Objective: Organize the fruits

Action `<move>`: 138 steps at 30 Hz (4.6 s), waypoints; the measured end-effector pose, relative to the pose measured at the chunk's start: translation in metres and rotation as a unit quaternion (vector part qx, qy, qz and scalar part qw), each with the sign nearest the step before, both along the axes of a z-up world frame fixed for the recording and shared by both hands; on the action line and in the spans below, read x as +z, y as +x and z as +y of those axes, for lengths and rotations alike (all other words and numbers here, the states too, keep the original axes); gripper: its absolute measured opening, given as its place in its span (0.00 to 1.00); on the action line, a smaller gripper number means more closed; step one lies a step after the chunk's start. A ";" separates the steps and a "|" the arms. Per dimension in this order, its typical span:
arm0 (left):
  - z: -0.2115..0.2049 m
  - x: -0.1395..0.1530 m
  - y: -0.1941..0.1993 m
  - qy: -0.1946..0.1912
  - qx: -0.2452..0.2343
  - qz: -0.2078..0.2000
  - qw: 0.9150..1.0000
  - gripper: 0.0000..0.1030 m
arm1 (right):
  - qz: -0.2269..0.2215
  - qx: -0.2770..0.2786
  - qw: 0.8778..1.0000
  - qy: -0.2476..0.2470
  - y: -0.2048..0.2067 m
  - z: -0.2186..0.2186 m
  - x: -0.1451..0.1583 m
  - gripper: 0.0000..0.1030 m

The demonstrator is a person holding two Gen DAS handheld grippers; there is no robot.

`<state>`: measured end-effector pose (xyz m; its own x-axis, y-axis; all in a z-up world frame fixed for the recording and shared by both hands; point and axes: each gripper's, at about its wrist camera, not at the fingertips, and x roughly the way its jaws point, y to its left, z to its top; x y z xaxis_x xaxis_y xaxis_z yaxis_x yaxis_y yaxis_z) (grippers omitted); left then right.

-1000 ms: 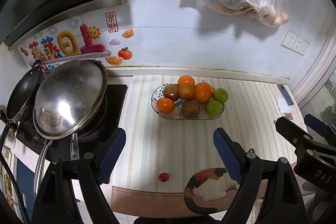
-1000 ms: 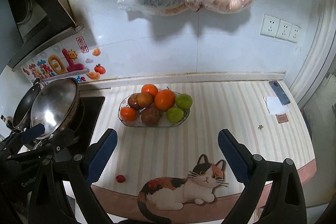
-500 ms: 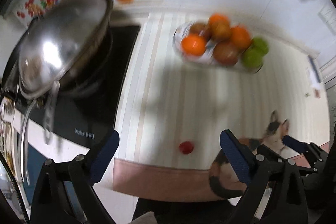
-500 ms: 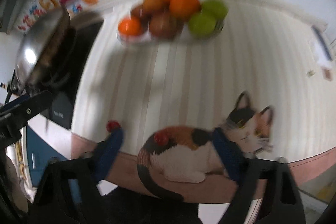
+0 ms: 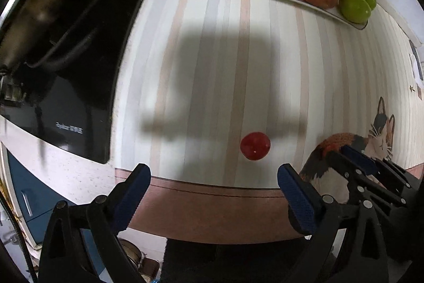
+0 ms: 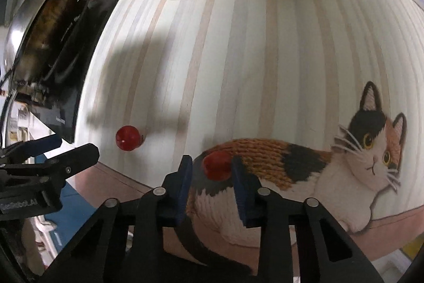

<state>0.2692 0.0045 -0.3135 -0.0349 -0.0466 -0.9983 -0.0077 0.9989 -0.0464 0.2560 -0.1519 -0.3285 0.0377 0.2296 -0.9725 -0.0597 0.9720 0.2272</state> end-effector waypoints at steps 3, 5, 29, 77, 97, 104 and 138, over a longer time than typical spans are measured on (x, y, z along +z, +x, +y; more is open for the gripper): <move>-0.005 -0.005 0.000 -0.013 -0.006 0.004 1.000 0.95 | -0.003 0.003 1.000 -0.004 0.001 0.001 -0.003 0.25; -0.010 -0.010 0.000 -0.020 -0.011 0.007 1.000 0.95 | -0.002 0.003 1.000 -0.003 0.002 0.001 -0.003 0.25; -0.044 -0.041 0.025 -0.063 -0.035 -0.013 0.997 0.27 | -0.025 -0.041 0.999 0.007 0.015 -0.033 0.026 0.25; -0.043 0.050 0.161 -0.045 -0.023 -0.137 0.989 0.87 | -0.124 -0.122 0.984 -0.023 0.151 -0.087 0.071 0.93; -0.033 0.155 0.048 -0.014 -0.001 -0.238 0.971 0.88 | -0.207 -0.097 0.971 -0.067 0.060 -0.072 0.196 0.96; -0.019 0.204 -0.012 -0.017 -0.013 -0.289 0.957 0.88 | -0.252 -0.102 0.959 -0.074 -0.010 -0.057 0.253 0.96; -0.019 0.295 -0.177 -0.011 -0.009 -0.375 0.927 0.88 | -0.340 -0.091 0.934 -0.065 -0.206 -0.044 0.371 0.96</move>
